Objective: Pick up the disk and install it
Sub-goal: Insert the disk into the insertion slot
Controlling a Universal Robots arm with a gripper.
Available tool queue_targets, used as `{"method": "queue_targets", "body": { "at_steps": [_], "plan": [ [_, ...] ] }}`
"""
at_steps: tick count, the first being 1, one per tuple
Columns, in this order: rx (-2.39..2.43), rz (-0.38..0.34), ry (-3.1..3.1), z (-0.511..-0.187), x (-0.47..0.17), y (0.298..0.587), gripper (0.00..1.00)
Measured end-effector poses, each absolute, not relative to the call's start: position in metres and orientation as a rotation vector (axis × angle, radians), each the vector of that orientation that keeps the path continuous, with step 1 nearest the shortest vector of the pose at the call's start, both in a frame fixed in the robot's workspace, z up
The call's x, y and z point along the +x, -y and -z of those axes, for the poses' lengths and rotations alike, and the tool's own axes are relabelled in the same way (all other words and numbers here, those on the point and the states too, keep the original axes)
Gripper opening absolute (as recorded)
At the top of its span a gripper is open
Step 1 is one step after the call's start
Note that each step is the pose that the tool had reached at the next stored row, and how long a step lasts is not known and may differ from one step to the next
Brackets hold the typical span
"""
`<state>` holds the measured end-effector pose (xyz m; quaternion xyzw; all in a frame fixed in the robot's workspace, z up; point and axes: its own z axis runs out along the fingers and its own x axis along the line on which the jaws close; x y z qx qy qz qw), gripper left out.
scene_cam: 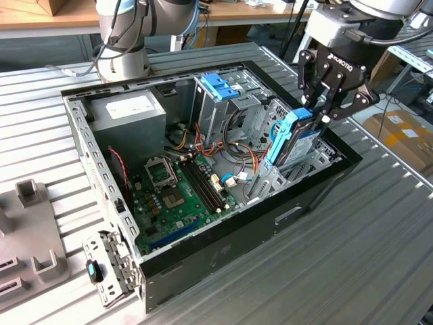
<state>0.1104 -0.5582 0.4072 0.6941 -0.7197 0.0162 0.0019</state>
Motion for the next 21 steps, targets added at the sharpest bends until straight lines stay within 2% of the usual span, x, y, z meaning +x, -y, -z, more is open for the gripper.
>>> {"method": "queue_targets", "body": {
  "at_steps": [11, 13, 14, 21],
  "plan": [
    [2.178, -0.051, 2.258, -0.396, 0.110, 0.559, 0.35],
    [2.178, -0.051, 2.258, -0.396, 0.110, 0.559, 0.36],
    [2.178, -0.051, 2.258, -0.396, 0.110, 0.559, 0.42],
    [2.178, -0.051, 2.258, -0.385, 0.110, 0.559, 0.42]
  ]
}}
